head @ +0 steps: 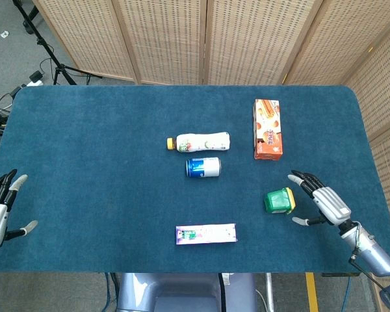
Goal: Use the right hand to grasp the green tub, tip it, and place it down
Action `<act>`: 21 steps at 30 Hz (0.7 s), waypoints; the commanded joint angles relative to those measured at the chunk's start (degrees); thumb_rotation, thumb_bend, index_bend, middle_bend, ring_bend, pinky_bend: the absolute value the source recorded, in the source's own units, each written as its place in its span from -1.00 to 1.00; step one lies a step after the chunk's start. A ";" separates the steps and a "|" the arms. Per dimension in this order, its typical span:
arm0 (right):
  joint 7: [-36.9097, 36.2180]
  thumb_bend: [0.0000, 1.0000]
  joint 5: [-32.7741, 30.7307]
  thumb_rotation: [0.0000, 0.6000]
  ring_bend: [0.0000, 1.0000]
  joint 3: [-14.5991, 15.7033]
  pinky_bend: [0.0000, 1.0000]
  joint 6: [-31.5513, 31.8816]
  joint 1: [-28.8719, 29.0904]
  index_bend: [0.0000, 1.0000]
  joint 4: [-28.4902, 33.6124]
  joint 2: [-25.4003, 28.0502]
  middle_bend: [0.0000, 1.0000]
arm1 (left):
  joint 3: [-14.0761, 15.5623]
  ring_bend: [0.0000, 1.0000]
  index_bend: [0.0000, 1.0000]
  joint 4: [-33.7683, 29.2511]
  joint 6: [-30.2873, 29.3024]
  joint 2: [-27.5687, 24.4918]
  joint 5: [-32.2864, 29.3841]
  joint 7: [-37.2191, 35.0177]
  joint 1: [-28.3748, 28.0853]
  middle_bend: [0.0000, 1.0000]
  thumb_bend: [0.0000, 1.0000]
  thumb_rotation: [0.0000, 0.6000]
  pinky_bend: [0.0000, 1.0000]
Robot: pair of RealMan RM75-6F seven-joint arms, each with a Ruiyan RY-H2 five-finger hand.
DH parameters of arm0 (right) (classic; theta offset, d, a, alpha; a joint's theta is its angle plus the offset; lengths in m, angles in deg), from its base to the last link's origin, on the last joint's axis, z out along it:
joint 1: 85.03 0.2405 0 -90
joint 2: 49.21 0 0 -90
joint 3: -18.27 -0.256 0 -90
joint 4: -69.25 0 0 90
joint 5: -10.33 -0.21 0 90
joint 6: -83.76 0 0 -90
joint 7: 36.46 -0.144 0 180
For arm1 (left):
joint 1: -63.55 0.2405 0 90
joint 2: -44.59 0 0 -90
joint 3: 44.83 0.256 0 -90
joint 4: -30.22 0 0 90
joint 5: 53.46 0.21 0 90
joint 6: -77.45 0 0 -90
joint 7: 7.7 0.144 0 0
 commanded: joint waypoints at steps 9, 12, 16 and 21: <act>38.18 -0.57 0.54 1.00 -1.00 -1.23 -1.00 -15.21 8.10 -1.00 27.14 13.60 -1.00 | 0.09 -1.00 -1.00 0.11 -0.34 -0.24 0.22 -0.66 0.19 -1.00 -1.00 1.00 -1.00; 50.74 -0.52 -4.50 1.00 -1.00 -3.69 -1.00 -22.00 9.69 -1.00 35.32 15.52 -1.00 | 0.02 -1.00 -1.00 0.22 -0.10 -0.32 0.04 -0.90 0.10 -1.00 -1.00 1.00 -1.00; 60.40 -0.49 -10.48 1.00 -1.00 -5.76 -1.00 -27.47 10.76 -1.00 41.14 16.56 -1.00 | -0.13 -1.00 -1.00 0.27 0.02 -0.46 -0.29 -1.35 0.08 -1.00 -1.00 1.00 -1.00; 70.50 -0.48 -17.64 1.00 -1.00 -7.89 -1.00 -31.45 11.73 -1.00 44.32 16.02 -1.00 | -0.32 -1.00 -1.00 0.45 0.10 -0.79 -0.56 -2.43 0.06 -1.00 -1.00 1.00 -1.00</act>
